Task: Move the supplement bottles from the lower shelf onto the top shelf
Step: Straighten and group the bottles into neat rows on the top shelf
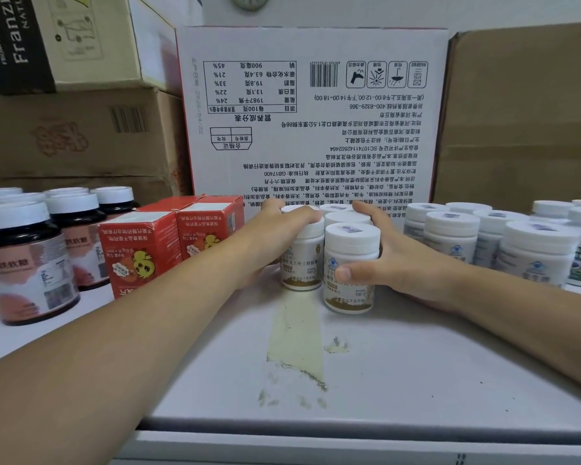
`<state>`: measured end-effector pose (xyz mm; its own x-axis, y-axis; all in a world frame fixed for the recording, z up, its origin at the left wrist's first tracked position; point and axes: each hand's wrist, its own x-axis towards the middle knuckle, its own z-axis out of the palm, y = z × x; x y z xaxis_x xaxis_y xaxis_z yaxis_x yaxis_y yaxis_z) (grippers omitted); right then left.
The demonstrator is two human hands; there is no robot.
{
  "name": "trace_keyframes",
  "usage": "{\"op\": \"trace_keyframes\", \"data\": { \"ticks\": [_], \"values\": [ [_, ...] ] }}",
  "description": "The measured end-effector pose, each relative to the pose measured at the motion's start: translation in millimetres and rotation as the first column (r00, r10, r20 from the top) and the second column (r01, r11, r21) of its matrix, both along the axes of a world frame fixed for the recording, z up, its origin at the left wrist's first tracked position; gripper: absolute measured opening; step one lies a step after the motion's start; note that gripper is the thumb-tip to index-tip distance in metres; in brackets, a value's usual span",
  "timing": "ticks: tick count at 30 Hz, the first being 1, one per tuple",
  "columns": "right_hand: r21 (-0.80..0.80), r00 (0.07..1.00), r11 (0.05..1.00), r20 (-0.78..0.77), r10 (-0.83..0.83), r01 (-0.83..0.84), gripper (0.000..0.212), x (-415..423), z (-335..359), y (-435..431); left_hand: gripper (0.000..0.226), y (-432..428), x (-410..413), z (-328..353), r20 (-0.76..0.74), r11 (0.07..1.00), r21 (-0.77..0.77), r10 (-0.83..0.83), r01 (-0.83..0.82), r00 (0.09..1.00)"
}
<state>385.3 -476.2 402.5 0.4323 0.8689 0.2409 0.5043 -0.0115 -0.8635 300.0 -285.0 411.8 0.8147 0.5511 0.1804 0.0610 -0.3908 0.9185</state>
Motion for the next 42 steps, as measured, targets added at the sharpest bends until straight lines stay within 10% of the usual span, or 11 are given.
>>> {"op": "trace_keyframes", "data": {
  "ticks": [17,25,33,39,42],
  "values": [
    [-0.029,0.999,0.999,0.025,-0.029,0.03,0.14,-1.4,1.0,-0.3,0.092,6.6,1.9,-2.9,0.017,1.0,-0.019,0.003,-0.002,1.0],
    [-0.034,0.998,0.998,0.051,-0.046,0.048,0.109,2.6,-1.3,-1.2,0.095,6.1,-0.1,-3.2,0.023,1.0,-0.011,0.01,-0.01,1.0],
    [-0.01,0.998,1.0,0.061,-0.02,0.02,0.129,4.9,-5.5,4.5,0.099,0.8,-2.0,-0.8,0.044,1.0,-0.009,0.021,-0.021,0.999],
    [0.02,1.0,1.0,0.029,-0.011,0.01,0.089,2.0,-3.8,0.4,0.095,-1.1,-3.3,-0.3,0.048,1.0,-0.006,-0.007,0.007,0.999],
    [0.001,0.999,1.0,0.042,-0.021,0.021,0.119,0.5,-3.5,1.9,0.094,-2.1,-3.4,-0.5,0.043,1.0,-0.017,-0.002,0.003,0.999]
  ]
}}
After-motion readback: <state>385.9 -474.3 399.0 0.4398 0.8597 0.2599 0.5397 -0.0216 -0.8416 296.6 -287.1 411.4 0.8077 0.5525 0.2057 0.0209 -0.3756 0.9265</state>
